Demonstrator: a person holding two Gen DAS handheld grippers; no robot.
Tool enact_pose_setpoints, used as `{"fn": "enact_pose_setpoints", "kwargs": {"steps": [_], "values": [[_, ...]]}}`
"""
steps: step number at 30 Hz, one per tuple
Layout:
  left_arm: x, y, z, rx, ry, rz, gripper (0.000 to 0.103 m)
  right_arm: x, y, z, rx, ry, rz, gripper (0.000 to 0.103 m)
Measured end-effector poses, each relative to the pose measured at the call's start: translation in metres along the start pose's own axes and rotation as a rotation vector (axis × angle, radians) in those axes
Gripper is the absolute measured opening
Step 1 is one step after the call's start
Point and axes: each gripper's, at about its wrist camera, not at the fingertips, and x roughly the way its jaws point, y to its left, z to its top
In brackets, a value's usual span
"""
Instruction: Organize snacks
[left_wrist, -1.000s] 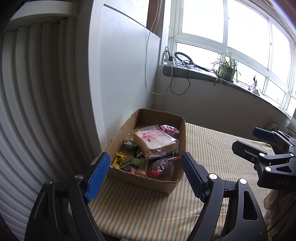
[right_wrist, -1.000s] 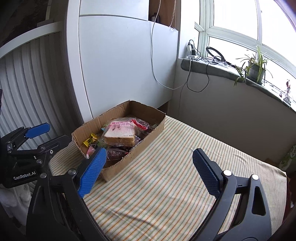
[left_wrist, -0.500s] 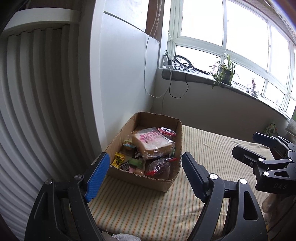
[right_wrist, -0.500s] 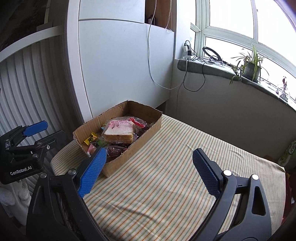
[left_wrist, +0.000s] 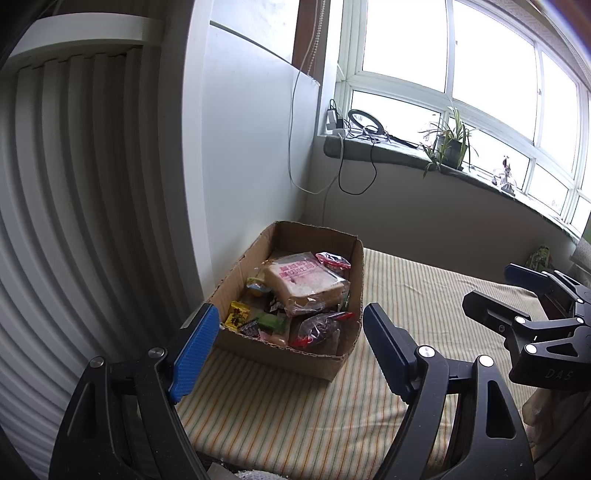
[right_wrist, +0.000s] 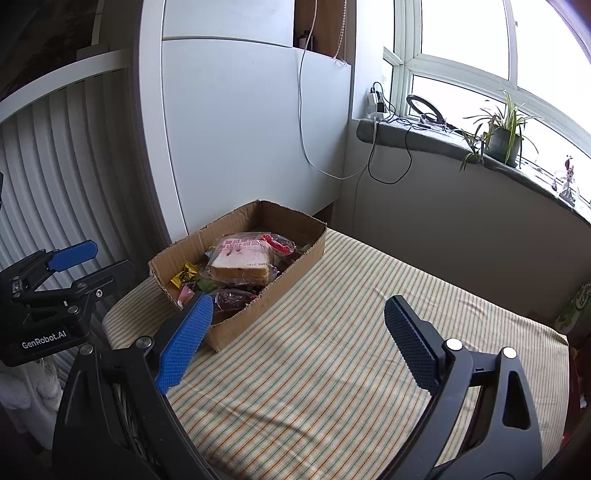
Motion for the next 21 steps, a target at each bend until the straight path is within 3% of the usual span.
{"fn": "enact_pose_setpoints", "kwargs": {"steps": [21], "values": [[0.0033, -0.0006, -0.0012, -0.004, 0.019, 0.019, 0.08, 0.0045, -0.0027, -0.0025, 0.005, 0.01, -0.001, 0.096]]}}
